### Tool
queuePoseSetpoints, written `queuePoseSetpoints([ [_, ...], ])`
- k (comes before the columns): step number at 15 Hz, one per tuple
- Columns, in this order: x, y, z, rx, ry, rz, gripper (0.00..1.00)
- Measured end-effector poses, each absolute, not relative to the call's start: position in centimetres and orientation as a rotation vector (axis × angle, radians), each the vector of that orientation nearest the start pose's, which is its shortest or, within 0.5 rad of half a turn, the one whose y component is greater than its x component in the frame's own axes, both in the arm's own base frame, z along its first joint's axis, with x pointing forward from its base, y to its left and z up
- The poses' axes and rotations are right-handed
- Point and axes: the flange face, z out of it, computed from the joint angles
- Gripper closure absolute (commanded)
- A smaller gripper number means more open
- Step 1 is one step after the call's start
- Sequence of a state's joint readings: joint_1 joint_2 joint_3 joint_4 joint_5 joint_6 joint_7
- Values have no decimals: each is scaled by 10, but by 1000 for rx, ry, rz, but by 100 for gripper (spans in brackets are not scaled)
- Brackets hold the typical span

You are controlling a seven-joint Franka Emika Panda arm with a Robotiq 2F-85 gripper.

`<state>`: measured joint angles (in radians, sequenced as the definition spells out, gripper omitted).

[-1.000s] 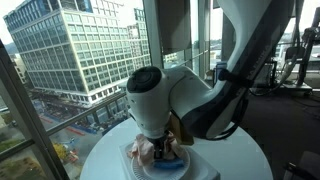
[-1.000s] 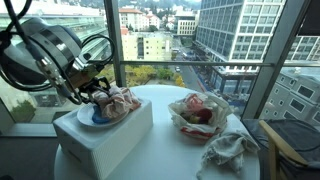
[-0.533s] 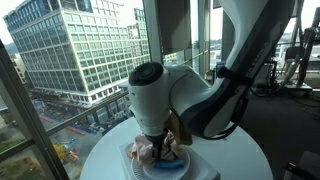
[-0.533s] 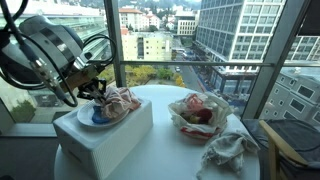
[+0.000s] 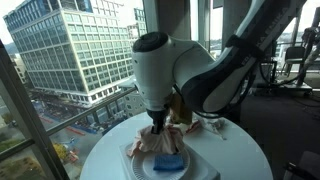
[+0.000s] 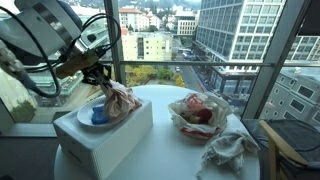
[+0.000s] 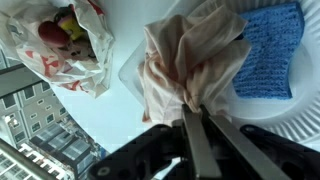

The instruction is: Place the clothes on the box

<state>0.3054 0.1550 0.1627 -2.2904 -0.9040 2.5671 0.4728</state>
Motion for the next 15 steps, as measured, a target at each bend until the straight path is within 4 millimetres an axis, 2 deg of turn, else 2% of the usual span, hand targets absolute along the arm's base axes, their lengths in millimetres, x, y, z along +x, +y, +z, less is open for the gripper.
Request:
queuePoseSetpoints([
  [4, 475, 209, 318, -3482, -1009, -617, 98],
  [8, 470, 153, 328, -3714, -667, -540, 98],
  [12, 454, 93, 329, -3905, -290, -318, 98],
  [15, 440, 61, 321, -3932, -54, -79, 98],
])
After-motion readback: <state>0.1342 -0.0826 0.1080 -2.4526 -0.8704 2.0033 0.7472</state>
